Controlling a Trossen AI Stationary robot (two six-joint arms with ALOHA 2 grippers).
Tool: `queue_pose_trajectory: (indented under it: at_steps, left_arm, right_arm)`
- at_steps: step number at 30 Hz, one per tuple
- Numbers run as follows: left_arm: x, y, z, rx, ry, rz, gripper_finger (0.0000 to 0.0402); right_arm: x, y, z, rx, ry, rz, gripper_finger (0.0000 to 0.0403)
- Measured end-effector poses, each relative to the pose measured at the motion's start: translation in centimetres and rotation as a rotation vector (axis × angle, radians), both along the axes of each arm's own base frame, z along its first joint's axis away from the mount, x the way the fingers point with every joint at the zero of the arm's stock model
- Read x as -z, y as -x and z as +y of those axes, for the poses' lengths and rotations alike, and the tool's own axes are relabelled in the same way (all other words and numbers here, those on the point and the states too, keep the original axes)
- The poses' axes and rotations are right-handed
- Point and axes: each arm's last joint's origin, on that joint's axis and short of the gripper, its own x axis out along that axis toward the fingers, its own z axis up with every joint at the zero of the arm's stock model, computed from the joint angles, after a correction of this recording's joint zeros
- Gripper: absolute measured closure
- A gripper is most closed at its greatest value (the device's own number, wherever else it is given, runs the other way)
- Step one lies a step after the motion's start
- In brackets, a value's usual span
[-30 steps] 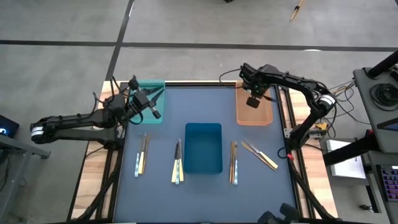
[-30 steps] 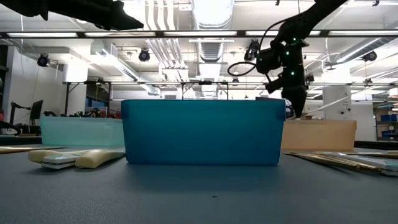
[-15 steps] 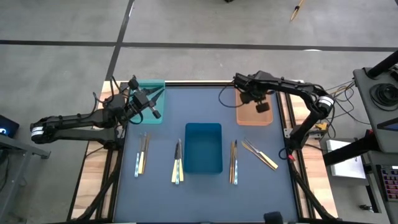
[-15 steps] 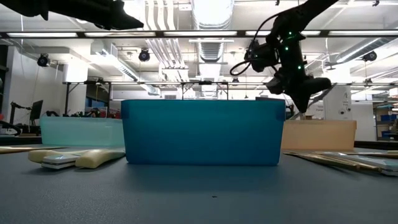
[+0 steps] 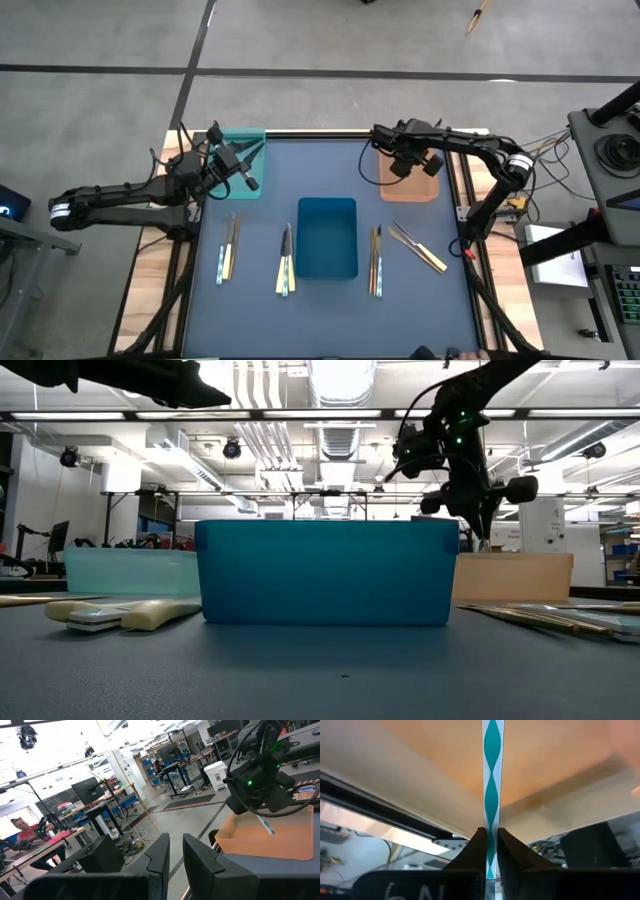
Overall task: Sort silverware by color (type)
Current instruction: Put the top right blue and white knife into the orange bin
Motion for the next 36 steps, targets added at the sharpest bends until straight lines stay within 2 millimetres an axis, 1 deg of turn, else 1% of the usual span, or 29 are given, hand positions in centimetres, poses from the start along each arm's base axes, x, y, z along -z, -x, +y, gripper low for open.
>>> queue_pose_trajectory:
  at_steps: [4,6,10,18,22,25,27,28,30,32,34,35,36]
  left_arm:
    - [0.0,0.0,0.0,0.000,0.000,0.000,0.0365]
    - [0.0,0.0,0.0,0.000,0.000,0.000,0.0365]
    - [0.0,0.0,0.0,0.000,0.000,0.000,0.0365]
    - [0.0,0.0,0.0,0.000,0.000,0.000,0.0365]
    - [0.0,0.0,0.0,0.000,0.000,0.000,0.0365]
    - [0.0,0.0,0.0,0.000,-0.003,0.002,0.0365]
    - [0.0,0.0,0.0,0.000,-0.003,0.002,0.0365]
    - [0.0,0.0,0.0,0.000,-0.003,0.002,0.0365]
    - [0.0,0.0,0.0,0.000,-0.003,0.002,0.0365]
    - [0.0,0.0,0.0,0.000,-0.003,0.002,0.0365]
    - [0.0,0.0,0.0,0.000,-0.003,0.002,0.0365]
    - [0.0,0.0,0.0,0.000,-0.003,0.002,0.0365]
    - [0.0,0.0,0.0,0.000,-0.003,0.002,0.0365]
  right_arm:
    - [0.7,-0.3,-0.2,-0.030,-0.019,0.028,0.0389]
    - [1.0,-0.5,-0.2,-0.032,-0.035,0.030,0.0381]
    - [1.8,-1.0,-0.3,-0.037,-0.042,0.032,0.0350]
    - [1.9,-2.0,-0.9,-0.060,0.023,-0.046,0.0283]
    - [1.6,-2.3,-1.2,-0.051,0.075,-0.060,0.0262]
    - [0.5,-2.8,-1.4,0.003,0.153,-0.105,0.0259]
    - [-0.3,-3.1,-1.5,0.068,0.198,-0.167,0.0262]
    - [-0.8,-3.3,-1.6,0.134,0.230,-0.225,0.0265]
    - [-1.7,-3.8,-1.6,0.352,0.313,-0.390,0.0273]
    - [-2.6,-4.2,-1.7,0.680,0.415,-0.622,0.0284]
    - [-3.3,-4.3,-1.9,1.065,0.478,-0.843,0.0299]
    - [-3.5,-4.0,-2.1,1.254,0.463,-0.908,0.0308]
    - [-3.6,-3.7,-2.1,1.422,0.419,-0.931,0.0317]
